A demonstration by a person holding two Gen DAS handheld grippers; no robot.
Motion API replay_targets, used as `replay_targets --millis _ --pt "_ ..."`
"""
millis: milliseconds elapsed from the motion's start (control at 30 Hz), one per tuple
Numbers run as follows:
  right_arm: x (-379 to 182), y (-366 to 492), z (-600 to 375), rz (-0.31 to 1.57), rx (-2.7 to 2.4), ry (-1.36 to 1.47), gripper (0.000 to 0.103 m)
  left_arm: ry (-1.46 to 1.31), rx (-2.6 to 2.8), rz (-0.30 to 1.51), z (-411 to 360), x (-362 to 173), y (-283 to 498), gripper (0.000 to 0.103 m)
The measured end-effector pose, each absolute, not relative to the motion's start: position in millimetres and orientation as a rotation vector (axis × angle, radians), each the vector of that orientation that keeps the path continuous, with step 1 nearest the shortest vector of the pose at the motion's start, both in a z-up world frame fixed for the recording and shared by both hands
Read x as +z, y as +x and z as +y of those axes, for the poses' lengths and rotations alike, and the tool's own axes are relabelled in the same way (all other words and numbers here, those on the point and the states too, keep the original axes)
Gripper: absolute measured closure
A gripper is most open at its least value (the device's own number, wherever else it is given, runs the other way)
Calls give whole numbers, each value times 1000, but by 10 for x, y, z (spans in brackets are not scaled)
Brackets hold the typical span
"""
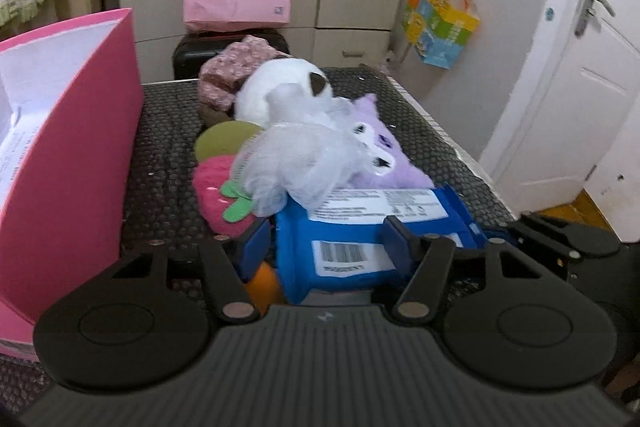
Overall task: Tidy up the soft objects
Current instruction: 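Grasp the blue wet-wipes pack with the left gripper, then carry the blue wipes pack over the pink box and lower it inside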
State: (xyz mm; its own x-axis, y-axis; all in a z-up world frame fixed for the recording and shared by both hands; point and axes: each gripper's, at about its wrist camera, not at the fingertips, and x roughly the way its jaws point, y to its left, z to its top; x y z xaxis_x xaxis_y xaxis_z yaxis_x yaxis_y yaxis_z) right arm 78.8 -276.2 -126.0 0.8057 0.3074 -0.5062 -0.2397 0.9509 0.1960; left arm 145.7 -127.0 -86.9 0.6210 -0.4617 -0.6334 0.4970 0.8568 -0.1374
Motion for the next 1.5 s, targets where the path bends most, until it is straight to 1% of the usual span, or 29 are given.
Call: replay_targets --millis 200,900,1200,1500 --pt "-1244 789 -2732 561 289 107 28 87 -575 689 -1351 -870 1380 42" --pt "-1115 554 -2569 554 240 58 29 101 -594 680 -1338 -765 1123 42" --pt "-993 349 -2503 551 241 57 29 74 -612 688 -1226 -650 932 40" --pt "-948 142 -2349 558 258 37 29 59 -596 694 -1070 -635 689 39"
